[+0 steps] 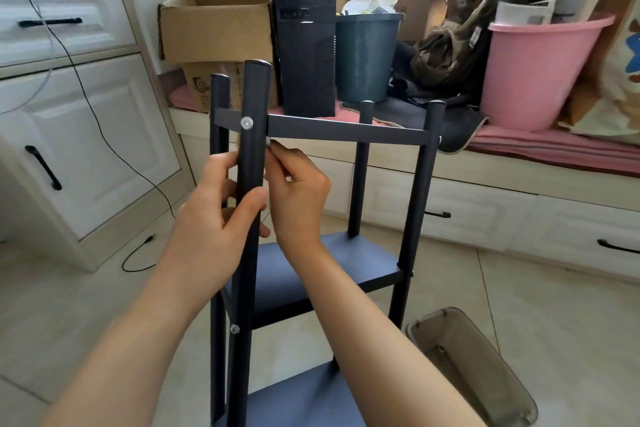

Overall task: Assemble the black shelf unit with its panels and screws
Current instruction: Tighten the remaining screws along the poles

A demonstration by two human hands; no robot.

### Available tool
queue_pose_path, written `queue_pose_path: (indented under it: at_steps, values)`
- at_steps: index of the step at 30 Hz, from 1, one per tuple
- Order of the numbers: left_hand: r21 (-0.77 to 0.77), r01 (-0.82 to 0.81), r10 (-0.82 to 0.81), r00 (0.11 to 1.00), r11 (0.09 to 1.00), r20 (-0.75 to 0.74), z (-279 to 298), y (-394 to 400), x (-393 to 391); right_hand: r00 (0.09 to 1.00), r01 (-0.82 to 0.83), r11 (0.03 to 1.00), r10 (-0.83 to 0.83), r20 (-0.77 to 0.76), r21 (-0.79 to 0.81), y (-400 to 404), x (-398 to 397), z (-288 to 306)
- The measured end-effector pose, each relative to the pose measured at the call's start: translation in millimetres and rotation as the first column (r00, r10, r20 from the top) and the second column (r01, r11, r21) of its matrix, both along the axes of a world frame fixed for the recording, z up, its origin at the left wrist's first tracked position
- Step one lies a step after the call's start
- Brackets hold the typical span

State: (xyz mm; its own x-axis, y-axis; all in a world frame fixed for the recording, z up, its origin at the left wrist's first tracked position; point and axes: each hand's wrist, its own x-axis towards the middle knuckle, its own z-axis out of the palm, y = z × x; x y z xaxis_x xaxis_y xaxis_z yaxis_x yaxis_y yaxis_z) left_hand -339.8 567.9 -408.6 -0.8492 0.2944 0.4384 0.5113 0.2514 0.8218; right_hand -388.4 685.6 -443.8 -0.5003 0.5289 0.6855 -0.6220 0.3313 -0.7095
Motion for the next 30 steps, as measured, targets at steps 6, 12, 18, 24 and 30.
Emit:
queue_pose_path:
  at_steps: [6, 12, 18, 24, 30]
  values:
    - [-0.006, 0.002, -0.002, 1.000, 1.000, 0.013, 2, 1, 4, 0.997, -0.011, 0.997, 0.005, 0.075, 0.074, 7, 19, 1]
    - [-0.005, -0.010, 0.010, 1.000, 1.000, -0.003, 2, 1, 9, 0.980, -0.018, 0.991, -0.008, 0.199, 0.129, 16, 39, 6]
    - [0.003, -0.025, 0.025, 1.000, 1.000, 0.001, -1, 1, 10, 0.978, -0.037, 0.986, 0.003, 0.209, 0.160, 23, 53, 23]
    - [0.006, -0.039, 0.039, 0.999, 0.999, -0.001, -2, 2, 10, 0.966, -0.052, 0.970, -0.011, 0.257, 0.239, 30, 62, 31]
    - [0.008, -0.038, 0.038, 0.999, 0.999, 0.011, -1, 1, 10, 0.954, -0.075, 0.958, -0.012, 0.299, 0.277, 31, 63, 35]
